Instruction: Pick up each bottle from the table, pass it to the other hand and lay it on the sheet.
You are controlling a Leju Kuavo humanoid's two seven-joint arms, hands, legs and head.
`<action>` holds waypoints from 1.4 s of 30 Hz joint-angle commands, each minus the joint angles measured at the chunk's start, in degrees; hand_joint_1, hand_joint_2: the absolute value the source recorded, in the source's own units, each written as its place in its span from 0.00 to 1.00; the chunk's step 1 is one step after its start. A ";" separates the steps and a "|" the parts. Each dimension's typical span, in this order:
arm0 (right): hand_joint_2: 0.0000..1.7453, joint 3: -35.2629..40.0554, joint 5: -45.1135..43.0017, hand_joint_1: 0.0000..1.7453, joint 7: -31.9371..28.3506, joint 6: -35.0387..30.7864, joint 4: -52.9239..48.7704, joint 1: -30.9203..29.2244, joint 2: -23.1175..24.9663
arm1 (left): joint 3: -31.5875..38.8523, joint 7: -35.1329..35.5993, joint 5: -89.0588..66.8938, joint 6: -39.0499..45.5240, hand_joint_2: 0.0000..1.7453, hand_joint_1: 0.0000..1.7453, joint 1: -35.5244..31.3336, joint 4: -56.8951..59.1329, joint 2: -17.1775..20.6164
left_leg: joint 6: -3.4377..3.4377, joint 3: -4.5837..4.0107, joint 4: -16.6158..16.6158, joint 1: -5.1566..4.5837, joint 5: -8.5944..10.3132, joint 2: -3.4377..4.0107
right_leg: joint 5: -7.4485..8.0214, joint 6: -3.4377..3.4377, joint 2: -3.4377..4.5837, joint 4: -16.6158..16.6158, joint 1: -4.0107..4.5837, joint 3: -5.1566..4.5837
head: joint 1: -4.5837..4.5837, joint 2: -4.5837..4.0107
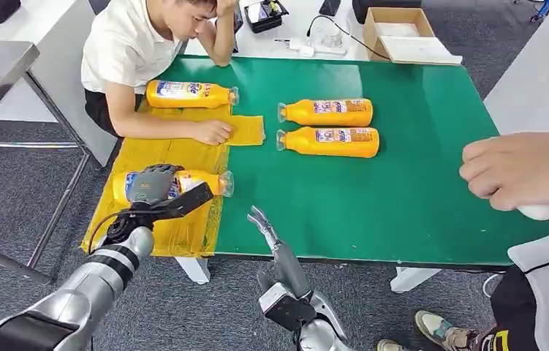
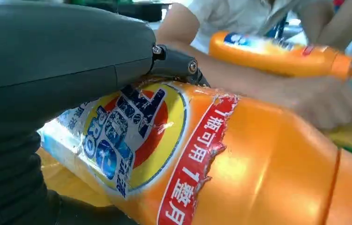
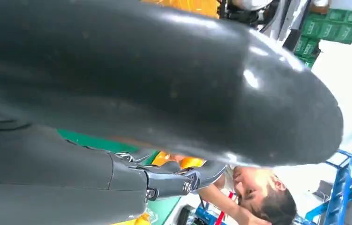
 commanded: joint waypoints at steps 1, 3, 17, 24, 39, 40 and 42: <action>0.00 1.53 -1.13 0.00 -0.05 -0.40 3.00 -2.18 -0.63 | -5.95 -0.15 -3.05 -7.47 1.00 1.00 -6.08 12.15 0.55 | -0.08 0.19 0.01 0.08 -0.08 0.04 | -0.06 -0.12 0.02 -0.02 0.08 0.21 | -0.02 0.00; 0.00 1.53 -1.13 0.00 -0.05 -0.40 3.00 -2.18 -0.63 | -5.95 -0.15 -3.05 -7.47 1.00 1.00 -6.08 12.15 0.55 | -0.09 0.24 0.03 0.10 -0.11 0.06 | -0.09 -0.14 0.03 -0.02 0.10 0.26 | -0.02 0.00; 0.00 3.23 -4.00 0.00 -0.05 -2.60 4.21 -1.69 -1.70 | 8.85 -20.32 22.27 -21.13 1.00 0.00 -1.46 1.39 -0.94 | -0.05 0.26 -0.05 0.04 -0.05 0.00 | -0.03 -0.08 0.03 -0.08 0.04 0.29 | 0.00 0.00; 0.00 4.59 -5.20 0.00 -0.05 -3.68 4.69 -1.81 -2.43 | 7.60 -24.09 34.69 -28.75 1.00 0.00 3.90 -11.11 1.97 | -0.09 0.32 -0.02 0.07 -0.11 0.09 | -0.07 -0.14 0.10 -0.07 0.08 0.33 | 0.02 0.00; 0.00 -9.13 4.54 0.00 -0.05 -14.02 8.15 -3.78 -6.39 | 7.26 -21.77 68.96 -18.03 1.00 0.00 21.07 -47.59 -1.57 | -0.01 0.19 0.04 0.03 -0.10 -0.09 | -0.10 -0.08 -0.09 -0.06 0.03 0.27 | -0.02 0.00; 0.00 -9.93 6.06 0.00 0.21 -15.52 8.37 -3.65 -6.09 | 7.38 -22.09 70.16 -17.74 1.00 0.00 20.97 -47.22 -1.56 | -0.01 0.14 0.01 -0.02 -0.07 -0.11 | -0.08 -0.07 -0.09 -0.06 -0.01 0.21 | 0.00 0.00; 1.00 -12.64 12.72 0.00 4.62 -22.95 10.72 -5.58 -7.72 | 8.36 -24.68 74.94 -16.27 1.00 0.00 23.42 -50.60 -3.90 | -0.03 0.22 0.03 -0.01 -0.12 -0.04 | -0.09 -0.12 -0.02 -0.08 0.01 0.30 | 0.02 0.00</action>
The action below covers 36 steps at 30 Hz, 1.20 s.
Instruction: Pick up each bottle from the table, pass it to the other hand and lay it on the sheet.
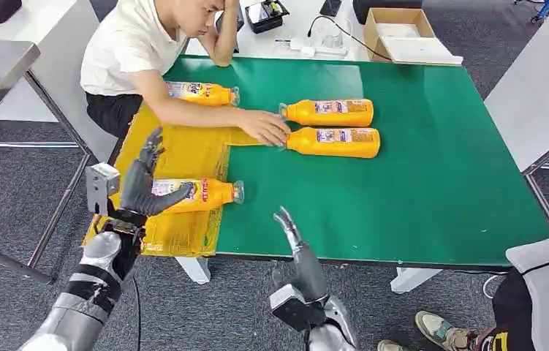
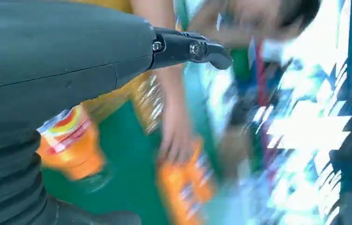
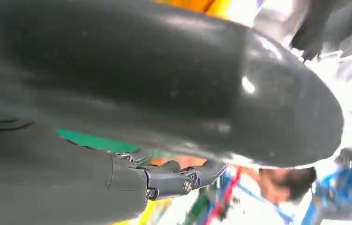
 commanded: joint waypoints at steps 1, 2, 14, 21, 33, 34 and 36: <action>1.00 -13.06 12.90 0.00 6.49 -11.01 8.57 -6.08 -5.54 | 0.07 -1.41 8.78 4.59 1.00 0.00 8.25 -17.95 -4.47 | -0.04 0.15 0.00 0.05 -0.05 0.01 | -0.02 -0.07 -0.01 -0.09 0.06 0.20 | 0.02 0.00; 1.00 -14.42 14.27 0.00 7.62 -11.61 9.68 -7.29 -7.08 | -0.55 -2.64 8.22 6.38 1.00 0.00 10.30 -20.32 -4.93 | -0.10 0.41 0.03 0.13 -0.18 0.05 | -0.11 -0.18 0.01 -0.11 0.14 0.49 | 0.02 0.00; 1.00 -21.01 32.08 0.00 19.28 -11.17 25.11 -17.09 -14.98 | -5.71 -7.76 -1.39 17.71 1.00 0.00 19.55 -25.72 -4.41 | 0.00 0.34 -0.06 -0.05 -0.11 0.06 | -0.04 -0.02 0.03 -0.16 -0.01 0.39 | 0.04 0.00; 1.00 -19.81 36.40 0.00 21.93 -7.93 30.91 -21.37 -14.29 | -7.86 -8.28 -2.55 17.79 1.00 0.00 18.95 -24.50 -4.87 | -0.01 0.13 0.02 -0.05 -0.07 -0.07 | -0.01 -0.04 -0.03 -0.07 -0.02 0.17 | -0.02 0.00; 1.00 -19.83 35.01 0.00 21.83 3.96 37.76 -25.85 -9.50 | -9.09 -6.05 -1.26 16.92 1.00 0.00 15.34 -20.17 -5.21 | -0.09 0.27 0.04 0.06 -0.13 0.11 | -0.04 -0.12 0.10 -0.01 0.10 0.27 | -0.02 0.00; 1.00 -19.43 35.25 0.00 21.58 4.38 37.98 -26.04 -9.13 | -9.24 -5.99 -1.25 16.85 1.00 0.00 15.07 -19.92 -5.29 | -0.07 0.24 -0.02 0.03 -0.08 0.09 | 0.00 -0.09 0.09 -0.05 0.06 0.24 | -0.02 0.00; 1.00 -19.17 35.31 0.00 21.32 4.91 38.20 -26.21 -8.71 | -9.40 -5.98 -1.25 16.83 1.00 0.00 14.88 -19.78 -5.37 | -0.09 0.30 -0.01 0.03 -0.11 0.12 | -0.03 -0.12 0.11 -0.03 0.07 0.28 | -0.02 0.00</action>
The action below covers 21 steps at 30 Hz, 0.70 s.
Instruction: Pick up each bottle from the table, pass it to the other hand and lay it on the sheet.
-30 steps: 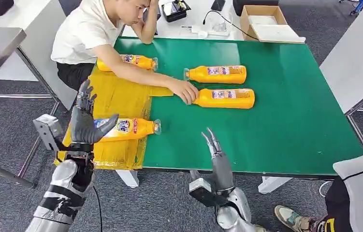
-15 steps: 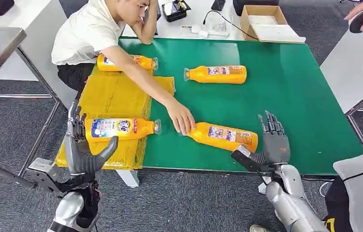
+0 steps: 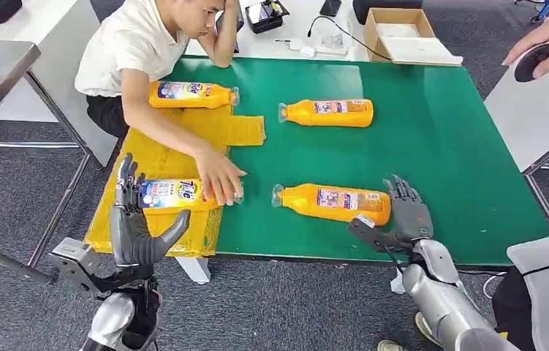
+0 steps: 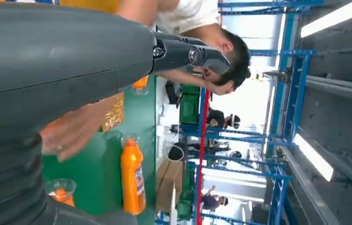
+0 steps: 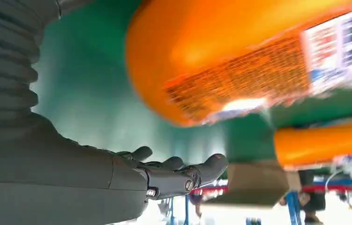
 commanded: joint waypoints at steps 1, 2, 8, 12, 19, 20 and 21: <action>1.00 0.38 -0.58 0.00 -1.87 3.87 8.45 -5.41 4.40 | -2.33 0.64 0.16 -0.63 1.00 0.00 -3.89 5.32 0.24 | -0.18 0.36 0.03 0.12 -0.16 0.16 | -0.11 -0.25 0.13 0.02 0.13 0.32 | 0.02 0.00; 1.00 1.09 0.08 0.00 -1.77 4.09 8.60 -5.70 4.62 | -2.53 0.66 0.16 -0.69 1.00 0.00 -4.00 5.30 0.20 | -0.08 0.15 -0.04 0.03 -0.04 0.08 | -0.02 -0.11 0.07 -0.02 0.04 0.11 | 0.02 0.00; 1.00 1.27 -0.18 0.00 -1.87 5.69 8.84 -6.53 5.46 | -2.89 0.95 0.26 -0.99 1.00 0.00 -4.56 5.68 0.08 | -0.05 0.08 -0.02 0.03 -0.02 0.06 | -0.01 -0.07 0.04 0.00 0.03 0.05 | 0.02 0.00; 1.00 2.56 0.78 0.00 -1.39 6.13 9.39 -7.32 5.79 | -3.54 1.71 0.94 -2.04 1.00 0.00 -5.22 6.68 0.13 | -0.10 0.20 0.01 0.06 -0.08 0.06 | -0.07 -0.14 0.03 0.02 0.07 0.18 | 0.02 0.00; 1.00 5.32 2.23 0.00 5.81 17.83 12.25 -10.25 7.43 | -4.17 3.16 2.70 -4.02 1.00 0.00 -6.40 8.28 0.04 | -0.11 0.17 0.00 0.04 -0.06 0.11 | -0.05 -0.14 0.08 0.03 0.05 0.12 | 0.02 0.00; 1.00 6.03 2.56 0.00 8.24 20.60 12.78 -11.00 7.29 | -4.27 3.33 2.87 -4.19 1.00 0.00 -6.78 8.63 0.05 | -0.14 0.25 0.03 0.09 -0.11 0.15 | -0.07 -0.19 0.12 0.04 0.10 0.20 | 0.02 0.00; 1.00 6.76 2.90 0.00 10.58 24.22 13.73 -11.90 7.12 | -4.59 3.76 3.52 -5.09 1.00 0.00 -7.15 9.01 0.13 | -0.12 0.19 0.02 0.05 -0.07 0.12 | -0.06 -0.16 0.08 0.06 0.06 0.13 | 0.00 0.00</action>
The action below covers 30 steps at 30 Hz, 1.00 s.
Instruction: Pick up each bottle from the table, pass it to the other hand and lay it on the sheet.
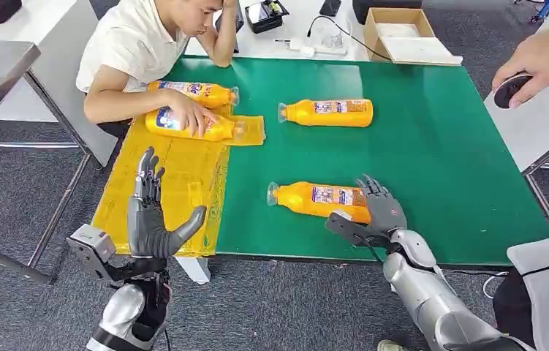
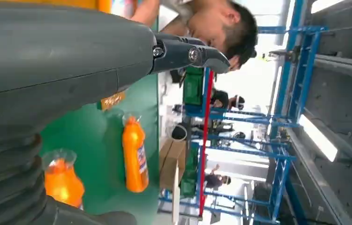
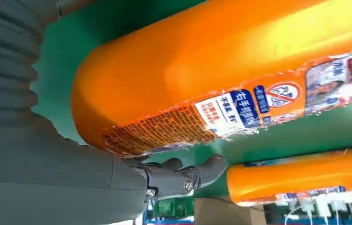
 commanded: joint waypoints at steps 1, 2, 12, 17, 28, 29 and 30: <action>1.00 6.36 2.82 0.00 12.98 17.62 8.90 -7.56 1.12 | -2.17 1.74 1.93 -2.31 1.00 0.00 -4.34 6.23 0.69 | -0.10 0.16 0.02 0.04 -0.06 0.07 | -0.06 -0.14 0.04 0.05 0.04 0.12 | 0.00 0.00; 1.00 6.35 2.82 0.00 12.93 17.64 8.88 -7.60 1.01 | -2.17 1.74 1.93 -2.31 1.00 0.00 -4.36 6.23 0.67 | -0.05 0.10 -0.02 0.01 -0.01 0.05 | -0.01 -0.07 0.02 0.01 0.02 0.06 | 0.00 0.00; 1.00 7.15 2.90 1.00 15.91 23.13 9.85 -6.71 -0.50 | -2.54 1.92 3.03 -3.69 1.00 0.00 -4.87 8.80 0.79 | -0.10 0.82 -0.12 0.11 0.02 -0.13 | -0.04 -0.15 -0.19 -0.20 0.11 0.79 | 0.00 0.00; 1.00 6.06 1.54 1.00 14.52 23.37 9.38 -5.97 -0.52 | -2.51 1.92 3.03 -3.69 1.00 0.00 -4.89 8.63 0.78 | -0.08 0.82 -0.07 0.08 0.00 -0.06 | -0.03 -0.12 -0.09 -0.16 0.08 0.77 | 0.00 0.00; 1.00 -10.73 -22.53 1.00 -9.83 19.56 1.49 1.87 4.21 | -0.93 6.93 8.35 -6.39 1.00 0.00 -1.62 8.29 0.06 | -0.10 0.89 -0.07 0.07 -0.10 0.22 | -0.01 -0.11 0.14 -0.11 0.08 0.79 | 0.00 0.00; 1.00 -11.47 -24.73 1.00 -13.10 18.77 -0.74 2.73 4.85 | 0.14 9.38 11.04 -5.80 1.00 0.00 -1.12 8.68 -0.98 | -0.16 0.93 -0.12 0.13 -0.10 0.22 | -0.02 -0.20 0.13 -0.16 0.14 0.83 | 0.02 0.00; 1.00 -11.00 -25.97 1.00 -14.16 18.36 -3.53 3.82 5.68 | -0.09 10.64 12.40 -5.23 1.00 0.00 -0.75 9.15 -1.27 | -0.14 0.89 -0.08 0.12 -0.10 0.23 | -0.01 -0.17 0.15 -0.14 0.13 0.77 | 0.00 0.00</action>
